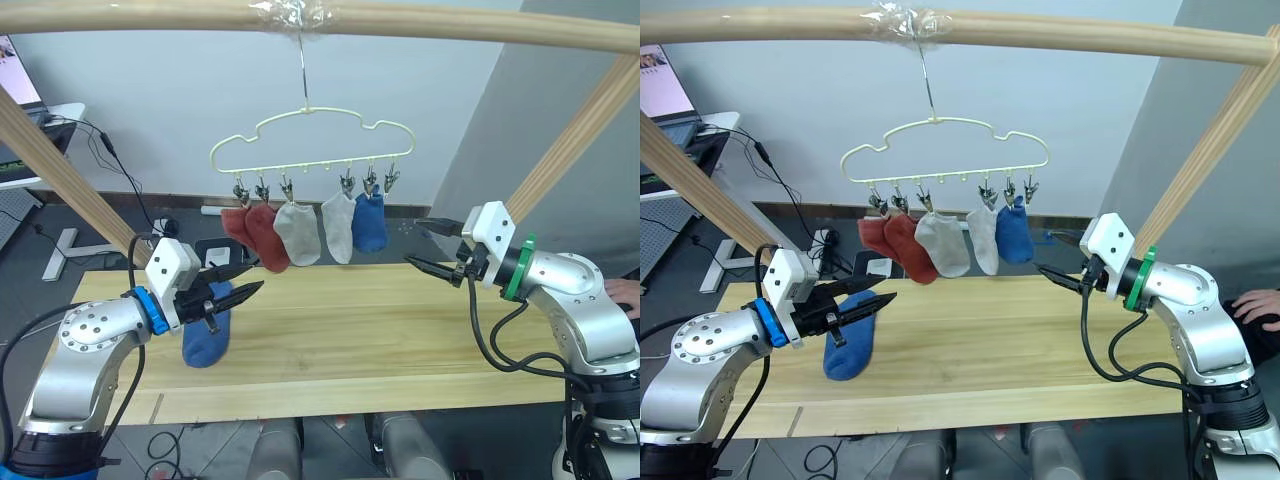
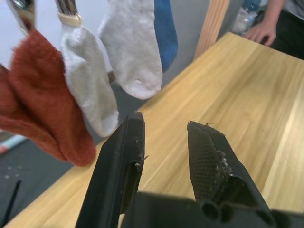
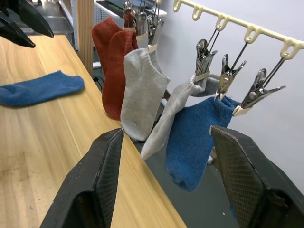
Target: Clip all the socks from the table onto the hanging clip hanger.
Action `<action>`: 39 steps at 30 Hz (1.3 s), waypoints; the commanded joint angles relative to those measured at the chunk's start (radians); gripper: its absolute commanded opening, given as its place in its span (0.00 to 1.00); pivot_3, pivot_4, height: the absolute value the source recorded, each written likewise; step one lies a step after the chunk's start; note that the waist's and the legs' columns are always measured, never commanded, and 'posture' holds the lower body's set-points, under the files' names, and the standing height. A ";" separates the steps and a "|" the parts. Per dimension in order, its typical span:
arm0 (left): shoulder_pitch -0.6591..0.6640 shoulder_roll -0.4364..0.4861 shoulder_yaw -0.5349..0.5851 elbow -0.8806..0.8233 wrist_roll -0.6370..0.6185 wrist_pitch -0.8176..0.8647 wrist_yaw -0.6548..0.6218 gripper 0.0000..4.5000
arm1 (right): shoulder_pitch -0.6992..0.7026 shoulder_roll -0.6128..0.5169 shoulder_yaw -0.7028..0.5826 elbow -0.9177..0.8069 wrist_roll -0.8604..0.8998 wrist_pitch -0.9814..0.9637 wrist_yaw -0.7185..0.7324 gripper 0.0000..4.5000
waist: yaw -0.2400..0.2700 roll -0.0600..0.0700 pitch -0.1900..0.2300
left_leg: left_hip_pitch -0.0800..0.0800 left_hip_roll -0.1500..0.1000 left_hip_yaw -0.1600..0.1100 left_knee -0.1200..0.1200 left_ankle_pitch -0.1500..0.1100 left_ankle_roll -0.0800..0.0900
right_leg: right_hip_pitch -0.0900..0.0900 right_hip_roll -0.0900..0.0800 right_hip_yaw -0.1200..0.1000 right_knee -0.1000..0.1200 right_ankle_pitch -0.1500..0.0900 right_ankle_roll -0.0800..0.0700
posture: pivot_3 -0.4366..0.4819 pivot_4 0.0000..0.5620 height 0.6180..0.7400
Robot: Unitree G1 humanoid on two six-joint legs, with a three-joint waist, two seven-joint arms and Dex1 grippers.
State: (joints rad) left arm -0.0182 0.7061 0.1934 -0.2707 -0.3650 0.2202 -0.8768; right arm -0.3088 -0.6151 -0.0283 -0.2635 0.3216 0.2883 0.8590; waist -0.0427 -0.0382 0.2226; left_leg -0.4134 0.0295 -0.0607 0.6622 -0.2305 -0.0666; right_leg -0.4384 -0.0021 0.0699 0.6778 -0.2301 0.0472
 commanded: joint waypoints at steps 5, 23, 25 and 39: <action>0.058 -0.061 0.017 -0.011 0.028 -0.064 0.071 0.38 | 0.164 0.067 -0.032 -0.042 -0.004 -0.095 -0.071 0.67 | 0.011 0.000 -0.031 | 0.015 0.001 0.002 -0.001 0.000 0.000 | 0.015 0.001 0.002 0.000 -0.001 -0.001 | 0.55 0.13 0.96; 0.152 -0.142 -0.005 0.047 0.065 -0.174 0.104 0.95 | 0.285 0.107 0.022 -0.033 -0.053 -0.148 -0.106 1.00 | 0.012 0.002 -0.074 | 0.024 0.002 0.007 -0.002 0.000 0.000 | 0.021 0.001 0.003 -0.002 -0.005 -0.009 | 0.56 0.13 0.96; 0.160 -0.145 -0.010 0.042 0.071 -0.177 0.109 0.99 | 0.279 0.101 0.024 -0.031 -0.059 -0.148 -0.104 1.00 | 0.012 0.002 -0.074 | 0.024 0.002 0.007 -0.002 0.000 0.000 | 0.021 0.001 0.003 -0.002 -0.005 -0.009 | 0.56 0.14 0.96; 0.165 -0.131 -0.042 0.062 0.106 -0.221 0.088 0.99 | 0.268 0.078 0.025 -0.035 -0.072 -0.150 -0.102 1.00 | 0.013 0.002 -0.075 | 0.023 0.002 0.007 -0.003 -0.001 0.000 | 0.020 0.000 0.003 -0.003 -0.006 -0.009 | 0.55 0.15 0.96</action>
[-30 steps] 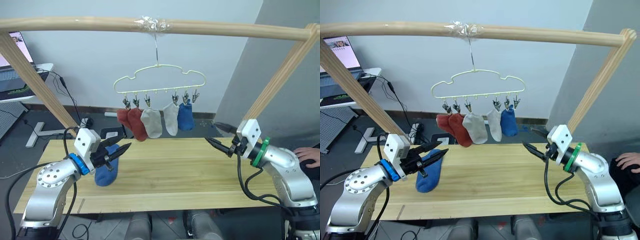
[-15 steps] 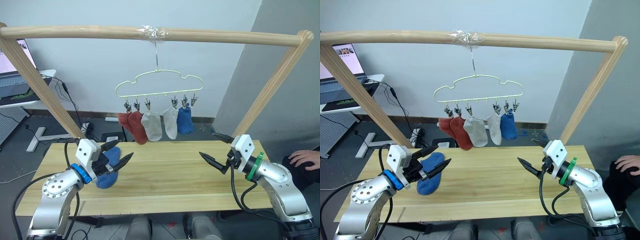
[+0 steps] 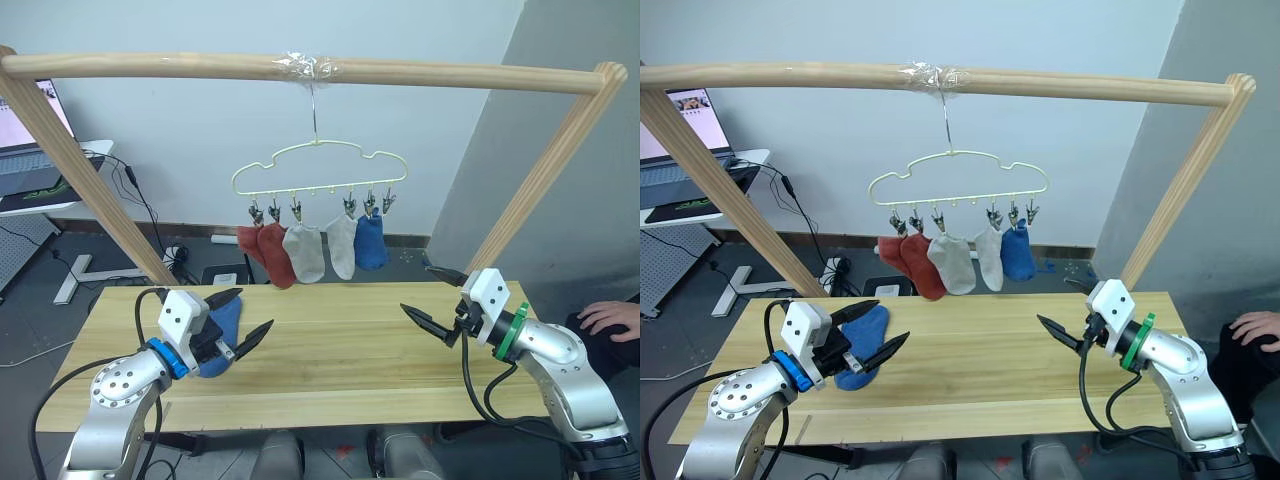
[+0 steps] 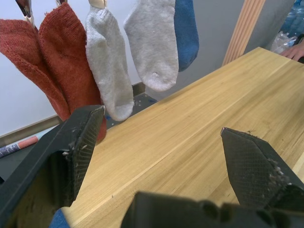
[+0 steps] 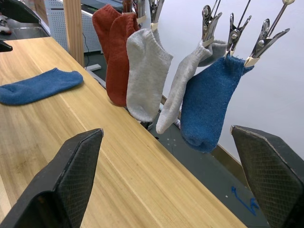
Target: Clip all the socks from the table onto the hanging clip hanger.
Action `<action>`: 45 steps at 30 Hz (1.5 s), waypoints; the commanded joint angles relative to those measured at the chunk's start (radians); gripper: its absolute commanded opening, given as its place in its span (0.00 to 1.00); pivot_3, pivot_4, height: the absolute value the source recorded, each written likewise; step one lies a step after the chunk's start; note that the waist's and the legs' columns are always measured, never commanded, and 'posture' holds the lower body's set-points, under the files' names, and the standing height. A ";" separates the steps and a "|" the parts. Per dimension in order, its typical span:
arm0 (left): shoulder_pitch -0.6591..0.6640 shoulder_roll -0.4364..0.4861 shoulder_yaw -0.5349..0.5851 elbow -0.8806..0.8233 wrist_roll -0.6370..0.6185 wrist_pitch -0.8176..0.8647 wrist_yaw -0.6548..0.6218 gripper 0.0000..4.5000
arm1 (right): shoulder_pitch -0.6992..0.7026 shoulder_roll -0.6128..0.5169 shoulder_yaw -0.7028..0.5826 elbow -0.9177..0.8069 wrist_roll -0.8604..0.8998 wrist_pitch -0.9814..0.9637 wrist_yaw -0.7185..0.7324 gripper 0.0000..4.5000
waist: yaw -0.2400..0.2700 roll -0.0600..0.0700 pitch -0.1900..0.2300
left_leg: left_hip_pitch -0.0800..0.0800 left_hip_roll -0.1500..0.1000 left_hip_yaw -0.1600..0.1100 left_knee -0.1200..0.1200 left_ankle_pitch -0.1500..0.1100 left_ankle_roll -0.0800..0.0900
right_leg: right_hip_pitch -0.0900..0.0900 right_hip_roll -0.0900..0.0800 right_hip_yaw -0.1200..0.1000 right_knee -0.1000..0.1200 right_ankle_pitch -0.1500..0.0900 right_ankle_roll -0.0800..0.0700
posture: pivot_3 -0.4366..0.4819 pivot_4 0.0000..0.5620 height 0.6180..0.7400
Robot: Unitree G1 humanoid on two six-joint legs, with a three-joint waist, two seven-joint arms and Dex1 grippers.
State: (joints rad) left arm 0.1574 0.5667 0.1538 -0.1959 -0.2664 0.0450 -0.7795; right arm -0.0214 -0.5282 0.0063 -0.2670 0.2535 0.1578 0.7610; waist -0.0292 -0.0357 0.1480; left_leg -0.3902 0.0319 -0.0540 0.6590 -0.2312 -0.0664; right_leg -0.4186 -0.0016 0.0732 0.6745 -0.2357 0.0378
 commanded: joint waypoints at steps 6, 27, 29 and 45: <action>-0.006 0.004 0.002 0.025 -0.002 -0.117 -0.033 0.99 | -0.026 -0.016 -0.008 -0.038 0.000 -0.016 0.000 1.00 | 0.000 0.000 0.000 | 0.000 0.000 0.000 0.000 0.000 0.000 | 0.000 0.000 0.000 0.000 0.000 0.000 | 0.55 0.17 0.96; -0.008 0.023 0.000 0.038 -0.023 -0.108 -0.070 0.99 | -0.030 0.007 -0.011 -0.067 -0.010 0.044 -0.089 1.00 | 0.000 0.000 0.000 | -0.002 0.001 0.001 -0.013 0.000 0.000 | -0.001 0.000 0.000 -0.012 0.000 0.000 | 0.54 0.18 0.96; -0.012 0.023 0.000 0.044 -0.021 -0.101 -0.064 0.99 | -0.031 0.009 -0.008 -0.079 -0.005 0.060 -0.099 1.00 | 0.000 0.001 0.001 | -0.002 0.001 0.001 -0.016 0.000 0.000 | -0.002 0.000 -0.001 -0.012 -0.002 -0.002 | 0.54 0.20 0.96; -0.015 0.014 0.034 0.064 -0.021 -0.086 -0.005 0.99 | -0.021 -0.017 0.000 -0.098 0.011 0.048 -0.064 1.00 | 0.000 0.002 0.002 | -0.001 0.001 0.000 -0.016 0.000 0.000 | -0.001 0.000 -0.001 -0.012 -0.003 -0.002 | 0.53 0.23 0.96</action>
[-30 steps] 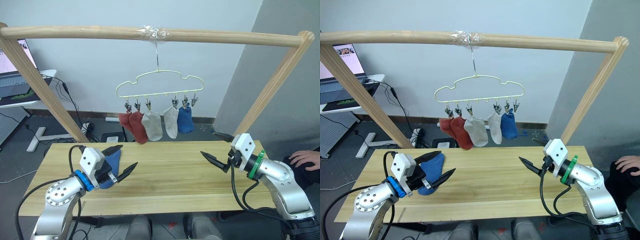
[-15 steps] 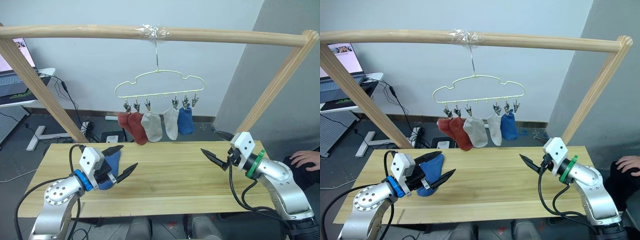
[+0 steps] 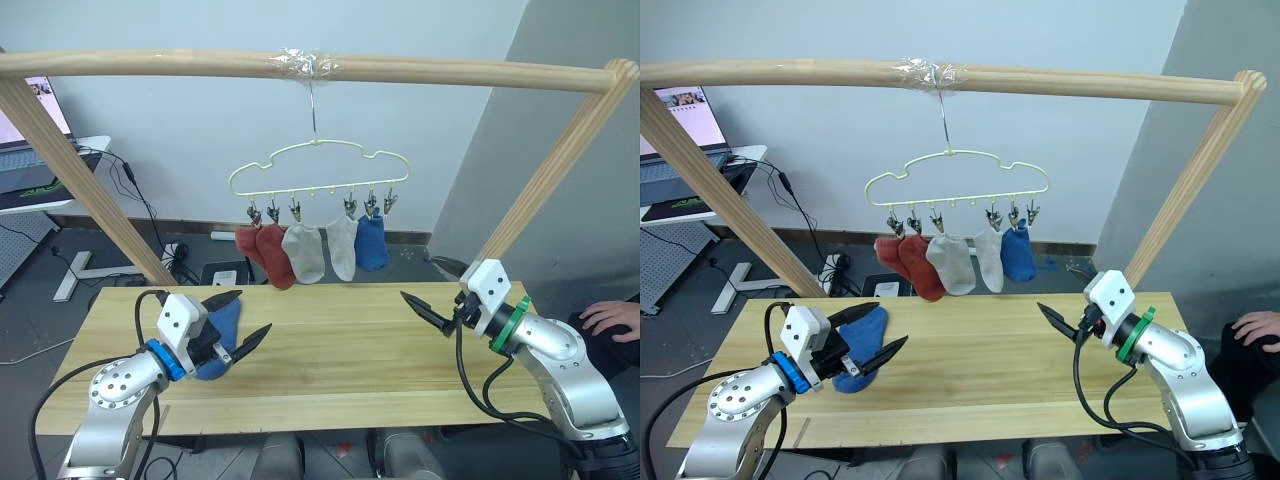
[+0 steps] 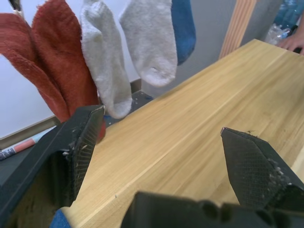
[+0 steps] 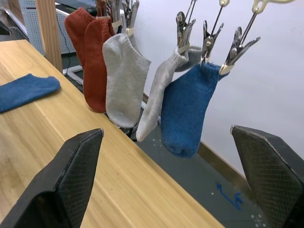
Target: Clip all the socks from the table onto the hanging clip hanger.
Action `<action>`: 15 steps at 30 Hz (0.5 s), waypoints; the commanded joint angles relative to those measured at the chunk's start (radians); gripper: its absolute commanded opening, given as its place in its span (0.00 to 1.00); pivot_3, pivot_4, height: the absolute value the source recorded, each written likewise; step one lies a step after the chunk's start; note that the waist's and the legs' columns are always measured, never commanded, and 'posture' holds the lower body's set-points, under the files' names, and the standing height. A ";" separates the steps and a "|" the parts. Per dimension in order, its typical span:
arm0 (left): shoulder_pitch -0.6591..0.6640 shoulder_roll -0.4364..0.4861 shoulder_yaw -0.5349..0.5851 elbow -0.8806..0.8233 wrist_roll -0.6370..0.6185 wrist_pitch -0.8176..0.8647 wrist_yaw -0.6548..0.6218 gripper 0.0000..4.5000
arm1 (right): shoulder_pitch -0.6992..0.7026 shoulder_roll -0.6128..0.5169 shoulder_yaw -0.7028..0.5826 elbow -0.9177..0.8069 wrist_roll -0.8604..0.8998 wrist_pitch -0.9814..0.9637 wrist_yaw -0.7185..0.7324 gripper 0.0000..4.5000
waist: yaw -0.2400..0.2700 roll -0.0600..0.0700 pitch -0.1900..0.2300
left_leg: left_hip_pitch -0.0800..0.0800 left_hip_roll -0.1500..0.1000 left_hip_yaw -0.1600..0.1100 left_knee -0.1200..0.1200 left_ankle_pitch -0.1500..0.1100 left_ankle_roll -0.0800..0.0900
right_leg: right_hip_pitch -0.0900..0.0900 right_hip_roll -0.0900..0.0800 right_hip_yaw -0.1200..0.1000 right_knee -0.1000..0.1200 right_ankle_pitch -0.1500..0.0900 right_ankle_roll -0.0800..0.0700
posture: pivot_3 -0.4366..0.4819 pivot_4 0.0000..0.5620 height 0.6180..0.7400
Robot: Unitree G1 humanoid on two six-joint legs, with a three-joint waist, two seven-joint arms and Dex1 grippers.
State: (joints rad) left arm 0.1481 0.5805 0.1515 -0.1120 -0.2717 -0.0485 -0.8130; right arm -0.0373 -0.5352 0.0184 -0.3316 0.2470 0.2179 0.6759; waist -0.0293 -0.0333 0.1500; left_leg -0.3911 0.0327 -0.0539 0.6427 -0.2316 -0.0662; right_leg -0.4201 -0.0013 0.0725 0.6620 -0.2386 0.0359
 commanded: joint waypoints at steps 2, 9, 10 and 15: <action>-0.008 0.001 0.042 -0.021 -0.016 0.013 0.040 0.99 | -0.008 -0.012 -0.013 -0.029 0.018 -0.021 0.029 1.00 | 0.000 0.000 0.000 | 0.000 0.000 0.000 0.000 0.000 0.000 | 0.000 0.000 0.000 0.000 0.000 0.000 | 0.53 0.23 0.96; -0.015 -0.001 0.058 -0.023 -0.024 0.036 0.075 0.99 | -0.018 -0.011 -0.023 -0.022 0.034 -0.021 0.053 1.00 | 0.000 0.001 0.001 | 0.000 0.000 0.000 0.000 0.000 0.000 | 0.000 0.000 0.000 0.000 0.000 0.000 | 0.53 0.23 0.96; -0.015 0.000 0.060 -0.023 -0.026 0.038 0.076 0.99 | -0.018 -0.010 -0.024 -0.022 0.040 -0.014 0.055 1.00 | 0.000 0.001 0.001 | 0.000 0.000 0.000 0.000 0.000 0.000 | 0.000 0.000 0.000 0.000 0.000 0.000 | 0.53 0.23 0.96; -0.003 0.011 0.070 -0.035 -0.037 0.052 0.060 0.99 | -0.019 -0.005 -0.038 -0.029 0.082 0.028 0.054 1.00 | 0.000 0.001 0.005 | 0.000 0.000 0.000 0.000 0.000 0.000 | 0.000 0.000 0.000 0.000 0.000 0.000 | 0.53 0.25 0.96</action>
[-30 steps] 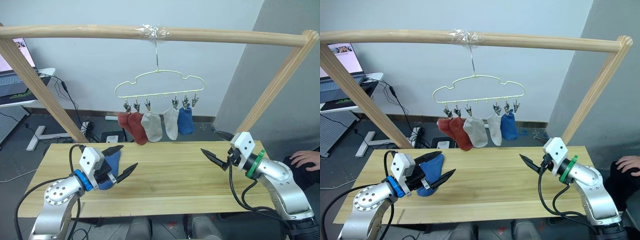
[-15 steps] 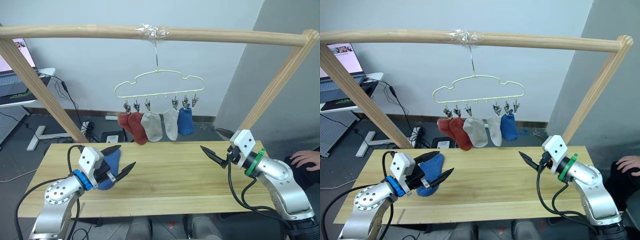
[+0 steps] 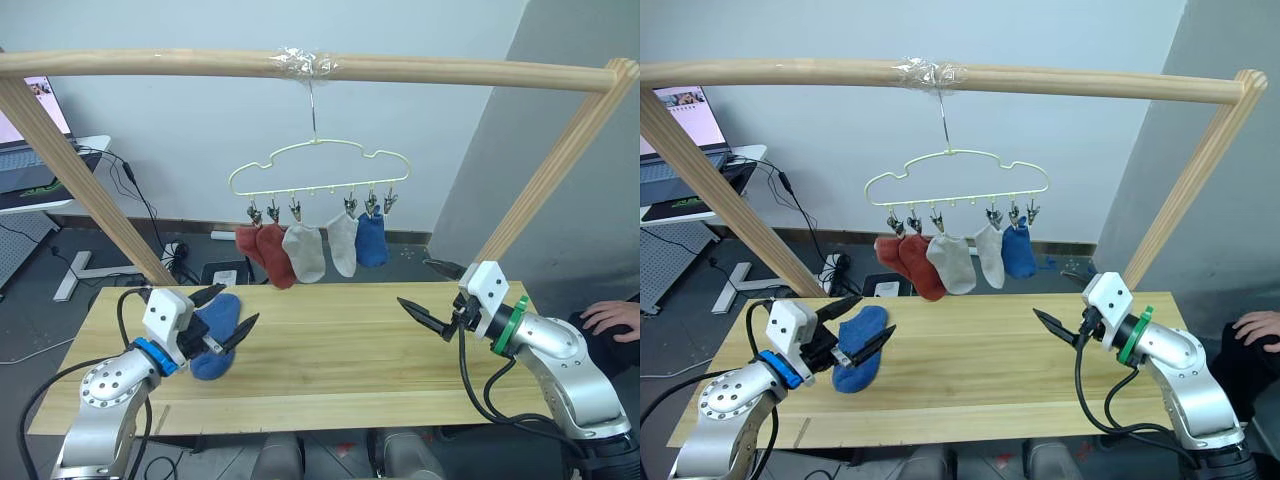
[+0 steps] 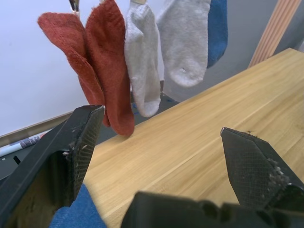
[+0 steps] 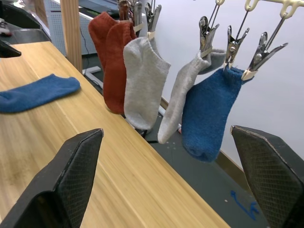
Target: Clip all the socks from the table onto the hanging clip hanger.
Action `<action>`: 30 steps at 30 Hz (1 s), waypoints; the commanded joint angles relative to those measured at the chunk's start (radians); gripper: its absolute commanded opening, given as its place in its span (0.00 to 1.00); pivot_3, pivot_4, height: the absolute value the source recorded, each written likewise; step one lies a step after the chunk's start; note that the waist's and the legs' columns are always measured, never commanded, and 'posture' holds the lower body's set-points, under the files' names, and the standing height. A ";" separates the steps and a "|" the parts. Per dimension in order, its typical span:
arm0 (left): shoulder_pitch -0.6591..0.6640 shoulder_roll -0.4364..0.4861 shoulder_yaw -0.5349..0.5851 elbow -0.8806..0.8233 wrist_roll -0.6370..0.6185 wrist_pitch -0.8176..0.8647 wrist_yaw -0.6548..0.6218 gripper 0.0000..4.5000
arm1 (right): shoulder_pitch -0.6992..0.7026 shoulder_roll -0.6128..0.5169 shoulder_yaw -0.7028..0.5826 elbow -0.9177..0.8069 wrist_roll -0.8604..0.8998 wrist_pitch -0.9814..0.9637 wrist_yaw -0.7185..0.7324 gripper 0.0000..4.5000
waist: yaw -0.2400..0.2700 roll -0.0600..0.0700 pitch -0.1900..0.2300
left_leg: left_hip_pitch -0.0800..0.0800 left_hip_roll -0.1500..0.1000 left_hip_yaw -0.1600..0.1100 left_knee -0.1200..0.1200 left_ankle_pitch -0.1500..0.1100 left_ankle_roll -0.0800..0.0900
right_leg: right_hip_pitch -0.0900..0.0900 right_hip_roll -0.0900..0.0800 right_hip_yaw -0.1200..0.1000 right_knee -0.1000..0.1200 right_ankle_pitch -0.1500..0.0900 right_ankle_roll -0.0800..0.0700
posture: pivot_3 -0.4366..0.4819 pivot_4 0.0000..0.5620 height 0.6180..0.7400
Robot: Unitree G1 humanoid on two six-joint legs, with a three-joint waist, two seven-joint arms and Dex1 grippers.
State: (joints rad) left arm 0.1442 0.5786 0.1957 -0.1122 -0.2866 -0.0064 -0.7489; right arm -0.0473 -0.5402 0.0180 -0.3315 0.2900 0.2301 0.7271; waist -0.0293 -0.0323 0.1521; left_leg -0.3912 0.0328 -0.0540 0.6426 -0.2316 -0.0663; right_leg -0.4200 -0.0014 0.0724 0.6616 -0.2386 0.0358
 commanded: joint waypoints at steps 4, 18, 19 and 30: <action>0.002 0.022 0.036 -0.040 -0.031 0.008 -0.013 0.99 | -0.015 0.001 -0.043 -0.033 0.042 0.030 -0.014 1.00 | 0.000 0.002 0.011 | 0.000 0.000 0.000 0.000 0.000 0.000 | 0.000 0.000 0.000 0.000 0.000 0.000 | 0.53 0.28 0.96; -0.112 0.085 0.030 -0.133 -0.103 0.124 -0.055 1.00 | -0.142 0.060 -0.049 -0.107 0.053 0.193 -0.177 0.87 | -0.001 0.004 0.055 | -0.005 0.000 -0.001 0.000 0.000 0.000 | -0.003 0.000 -0.001 -0.001 0.000 0.000 | 0.51 0.37 0.96; -0.128 0.086 0.027 -0.145 -0.107 0.144 -0.052 1.00 | -0.148 0.062 -0.045 -0.113 0.053 0.203 -0.182 0.80 | -0.001 0.004 0.057 | -0.006 0.000 -0.001 0.000 0.000 0.000 | -0.004 0.000 -0.001 -0.002 0.000 0.000 | 0.51 0.37 0.96; -0.225 0.110 -0.001 -0.281 -0.148 0.306 -0.055 1.00 | -0.233 0.107 -0.026 -0.141 0.034 0.296 -0.275 0.65 | -0.004 0.005 0.081 | -0.008 0.000 -0.002 -0.001 0.000 0.000 | -0.005 0.000 -0.001 -0.003 0.000 0.001 | 0.49 0.41 0.96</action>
State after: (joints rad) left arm -0.0645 0.6732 0.1934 -0.3398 -0.4111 0.2859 -0.7973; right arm -0.2552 -0.4412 -0.0011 -0.4284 0.3287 0.5191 0.4765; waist -0.0333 -0.0277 0.2336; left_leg -0.3990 0.0328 -0.0563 0.6419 -0.2318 -0.0664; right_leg -0.4249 -0.0010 0.0714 0.6588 -0.2385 0.0369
